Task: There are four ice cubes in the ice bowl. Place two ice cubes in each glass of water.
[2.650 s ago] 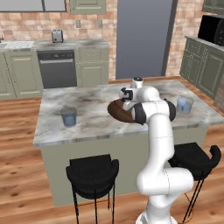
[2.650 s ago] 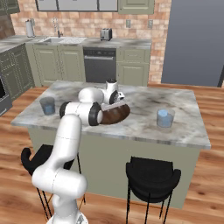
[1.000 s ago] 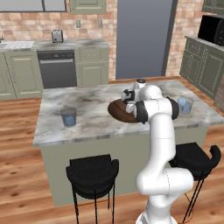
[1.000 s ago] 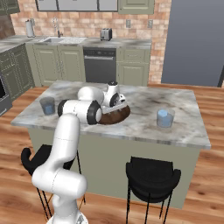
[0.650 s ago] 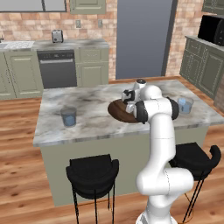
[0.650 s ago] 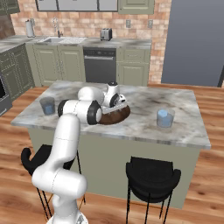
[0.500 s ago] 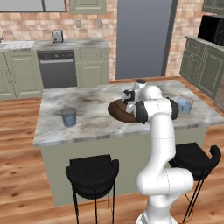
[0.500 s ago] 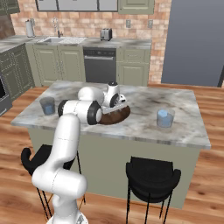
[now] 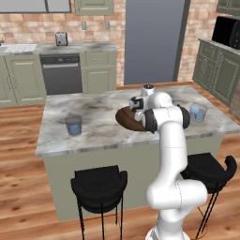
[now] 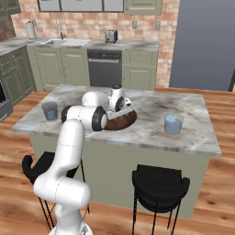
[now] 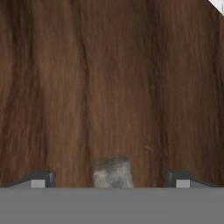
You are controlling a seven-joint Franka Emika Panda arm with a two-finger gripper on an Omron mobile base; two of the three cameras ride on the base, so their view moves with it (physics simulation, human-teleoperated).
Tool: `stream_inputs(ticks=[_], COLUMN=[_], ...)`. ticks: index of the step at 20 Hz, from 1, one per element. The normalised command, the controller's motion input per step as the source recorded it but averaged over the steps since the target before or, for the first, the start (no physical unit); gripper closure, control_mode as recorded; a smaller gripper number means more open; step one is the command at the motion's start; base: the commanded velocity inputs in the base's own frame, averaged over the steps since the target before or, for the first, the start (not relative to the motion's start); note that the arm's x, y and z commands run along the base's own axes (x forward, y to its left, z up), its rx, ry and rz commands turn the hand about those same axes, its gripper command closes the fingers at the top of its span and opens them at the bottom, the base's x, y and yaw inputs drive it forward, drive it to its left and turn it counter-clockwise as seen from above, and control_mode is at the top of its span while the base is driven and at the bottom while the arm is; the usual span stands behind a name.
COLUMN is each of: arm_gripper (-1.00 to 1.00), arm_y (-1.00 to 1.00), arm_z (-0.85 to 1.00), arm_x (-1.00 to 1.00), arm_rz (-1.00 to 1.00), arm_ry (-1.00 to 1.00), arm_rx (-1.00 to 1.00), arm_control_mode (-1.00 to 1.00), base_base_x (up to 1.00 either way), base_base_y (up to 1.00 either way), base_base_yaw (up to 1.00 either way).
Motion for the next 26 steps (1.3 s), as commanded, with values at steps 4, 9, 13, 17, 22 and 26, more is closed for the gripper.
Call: stream_inputs(ticks=[4, 9, 13, 17, 22, 26], arm_gripper=[-1.00, -1.00, -1.00, -1.00, -1.00, -1.00], arm_y=[0.00, 0.00, 0.00, 0.00, 0.00, 0.00], arm_z=[-0.74, -0.20, -0.29, -0.58, -0.41, 0.00], arm_x=[0.03, 0.00, 0.02, 0.03, 0.00, 0.00], arm_rz=[0.01, 0.00, 0.00, 0.01, 0.01, 0.00], arm_ry=[0.00, 0.00, 0.00, 0.00, 0.00, 0.00], arm_rx=[-0.15, -0.04, -0.03, -0.08, -0.05, 0.00], arm_control_mode=[-1.00, -1.00, -1.00, -1.00, -1.00, -1.00], base_base_x=[0.00, 0.00, 0.00, 0.00, 0.00, 0.00], base_base_y=[0.00, 0.00, 0.00, 0.00, 0.00, 0.00], base_base_yaw=[0.00, 0.00, 0.00, 0.00, 0.00, 0.00])
